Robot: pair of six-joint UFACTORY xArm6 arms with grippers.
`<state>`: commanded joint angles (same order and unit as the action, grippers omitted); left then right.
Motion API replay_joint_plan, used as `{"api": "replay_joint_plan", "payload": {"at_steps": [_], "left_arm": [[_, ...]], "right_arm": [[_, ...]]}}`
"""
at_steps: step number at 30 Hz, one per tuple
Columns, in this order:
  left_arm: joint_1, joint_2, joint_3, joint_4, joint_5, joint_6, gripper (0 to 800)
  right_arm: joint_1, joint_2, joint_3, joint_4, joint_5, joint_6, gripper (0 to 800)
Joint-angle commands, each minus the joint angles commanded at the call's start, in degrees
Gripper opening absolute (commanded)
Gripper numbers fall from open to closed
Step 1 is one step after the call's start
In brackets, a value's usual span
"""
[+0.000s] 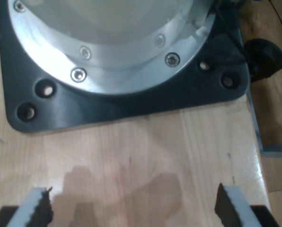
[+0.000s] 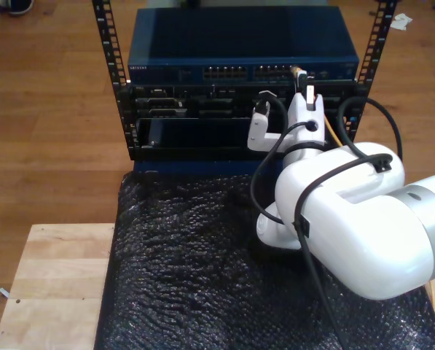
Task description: Grab the cable and plug it in
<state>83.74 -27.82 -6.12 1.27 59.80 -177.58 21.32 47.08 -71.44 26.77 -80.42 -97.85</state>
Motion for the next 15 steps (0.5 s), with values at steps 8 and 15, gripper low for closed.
{"api": "replay_joint_plan", "payload": {"at_steps": [8,15], "left_arm": [[0.0,0.0,0.0,0.0,0.0,0.0,800],[0.0,0.0,0.0,0.0,0.0,0.0,800]], "right_arm": [[0.0,1.4,-1.2,0.1,0.0,-1.5,0],[0.3,1.3,-1.1,-0.1,0.0,-1.5,0]]}}
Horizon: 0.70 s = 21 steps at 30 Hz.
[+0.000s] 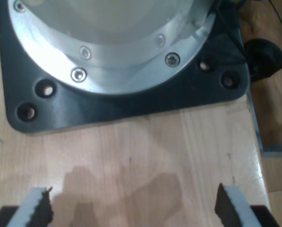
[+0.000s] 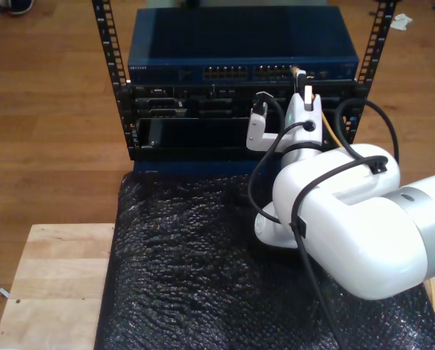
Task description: Grab the cable and plug it in
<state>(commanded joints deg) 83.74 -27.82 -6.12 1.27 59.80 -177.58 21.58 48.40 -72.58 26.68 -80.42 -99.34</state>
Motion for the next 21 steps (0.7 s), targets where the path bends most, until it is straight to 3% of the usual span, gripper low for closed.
{"api": "replay_joint_plan", "payload": {"at_steps": [21], "left_arm": [[0.0,0.0,0.0,0.0,0.0,0.0,800]], "right_arm": [[0.3,0.0,-1.7,-0.1,0.8,-0.1,0]]}}
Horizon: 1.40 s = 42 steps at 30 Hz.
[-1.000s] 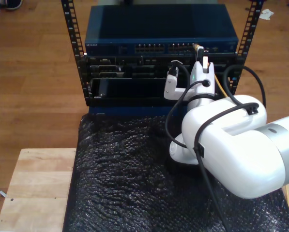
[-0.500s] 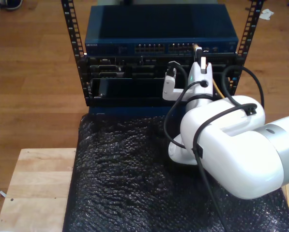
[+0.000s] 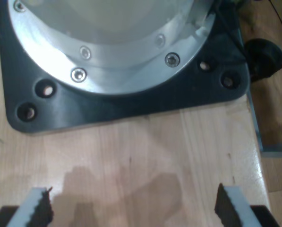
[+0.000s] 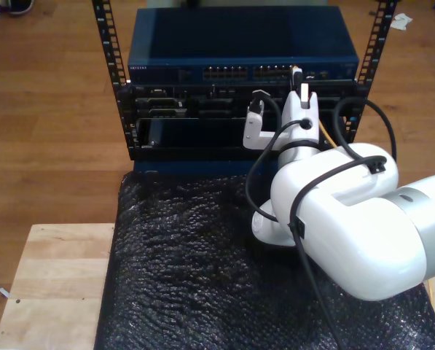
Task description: Grab the cable and plug it in
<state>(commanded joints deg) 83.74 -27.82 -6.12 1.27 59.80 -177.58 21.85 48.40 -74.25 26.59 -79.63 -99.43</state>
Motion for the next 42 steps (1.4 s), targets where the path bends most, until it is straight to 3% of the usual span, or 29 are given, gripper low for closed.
{"api": "replay_joint_plan", "payload": {"at_steps": [13,20,23,31,42], "left_arm": [[0.0,0.0,0.0,0.0,0.0,0.0,800],[0.0,0.0,0.0,0.0,0.0,0.0,800],[0.0,0.0,0.0,0.0,0.0,0.0,800],[0.0,0.0,0.0,0.0,0.0,0.0,800],[0.0,0.0,0.0,0.0,0.0,0.0,800]], "right_arm": [[0.0,0.4,-0.7,-0.1,0.1,0.4,10],[0.2,0.2,0.1,-0.2,0.1,0.3,255],[0.1,-0.4,1.1,-0.2,0.2,0.4,286],[2.0,-6.0,8.0,-0.2,1.1,0.4,348],[3.1,-22.6,23.0,-0.1,10.2,0.4,453]]}}
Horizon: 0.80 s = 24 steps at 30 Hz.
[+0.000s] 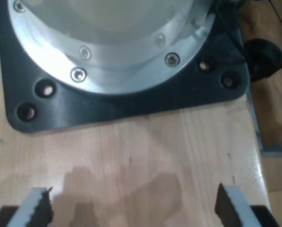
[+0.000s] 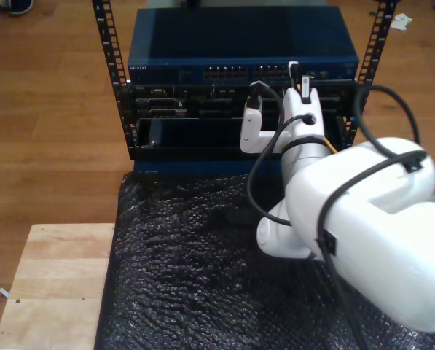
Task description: Grab the cable and plug it in
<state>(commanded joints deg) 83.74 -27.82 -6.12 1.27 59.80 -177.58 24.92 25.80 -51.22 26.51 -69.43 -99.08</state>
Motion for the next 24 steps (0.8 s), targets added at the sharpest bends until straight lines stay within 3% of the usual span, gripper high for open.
{"api": "replay_joint_plan", "payload": {"at_steps": [6,11,20,24], "left_arm": [[0.0,0.0,0.0,0.0,0.0,0.0,800],[0.0,0.0,0.0,0.0,0.0,0.0,800],[0.0,0.0,0.0,0.0,0.0,0.0,800],[0.0,0.0,0.0,0.0,0.0,0.0,800]], "right_arm": [[-0.3,-10.3,6.9,0.0,10.7,-0.1,553],[-2.5,-18.9,10.9,-0.4,19.9,-0.6,583],[-12.0,-32.5,15.3,-0.4,40.3,-11.9,594],[-18.0,-38.2,16.0,-0.4,53.2,-16.2,654]]}}
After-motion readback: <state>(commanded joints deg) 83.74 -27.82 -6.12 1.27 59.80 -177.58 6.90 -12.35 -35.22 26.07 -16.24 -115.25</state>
